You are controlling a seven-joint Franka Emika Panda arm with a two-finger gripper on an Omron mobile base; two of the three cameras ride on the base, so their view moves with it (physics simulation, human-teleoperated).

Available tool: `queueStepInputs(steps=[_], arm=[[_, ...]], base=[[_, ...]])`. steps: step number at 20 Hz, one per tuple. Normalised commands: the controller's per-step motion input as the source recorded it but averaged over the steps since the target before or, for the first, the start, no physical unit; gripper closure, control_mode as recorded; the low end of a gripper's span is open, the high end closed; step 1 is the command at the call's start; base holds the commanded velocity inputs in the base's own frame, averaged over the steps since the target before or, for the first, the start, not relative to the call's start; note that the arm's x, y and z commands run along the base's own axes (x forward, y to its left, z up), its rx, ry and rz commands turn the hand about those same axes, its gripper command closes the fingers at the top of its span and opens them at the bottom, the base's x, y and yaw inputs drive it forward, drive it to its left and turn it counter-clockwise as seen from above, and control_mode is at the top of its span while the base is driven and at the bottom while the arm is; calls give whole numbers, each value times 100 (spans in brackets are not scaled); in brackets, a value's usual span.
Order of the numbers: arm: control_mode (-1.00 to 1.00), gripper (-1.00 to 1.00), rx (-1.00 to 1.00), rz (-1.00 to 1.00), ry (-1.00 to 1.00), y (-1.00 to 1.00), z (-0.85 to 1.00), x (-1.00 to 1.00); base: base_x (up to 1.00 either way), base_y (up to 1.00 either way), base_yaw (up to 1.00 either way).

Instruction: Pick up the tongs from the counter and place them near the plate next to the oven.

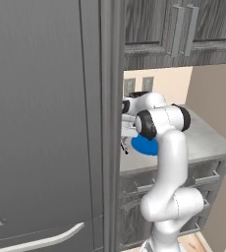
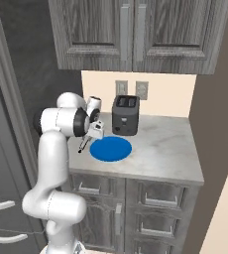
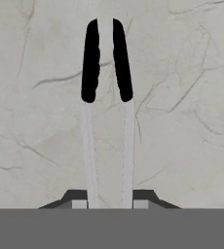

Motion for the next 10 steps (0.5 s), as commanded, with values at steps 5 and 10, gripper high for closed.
queueStepInputs(steps=[5,10], arm=[[-100,-100,0,-6,0,25,-15,14],[-100,-100,0,-7,-1,1,0,-15]], base=[[0,0,0],[0,0,0]])
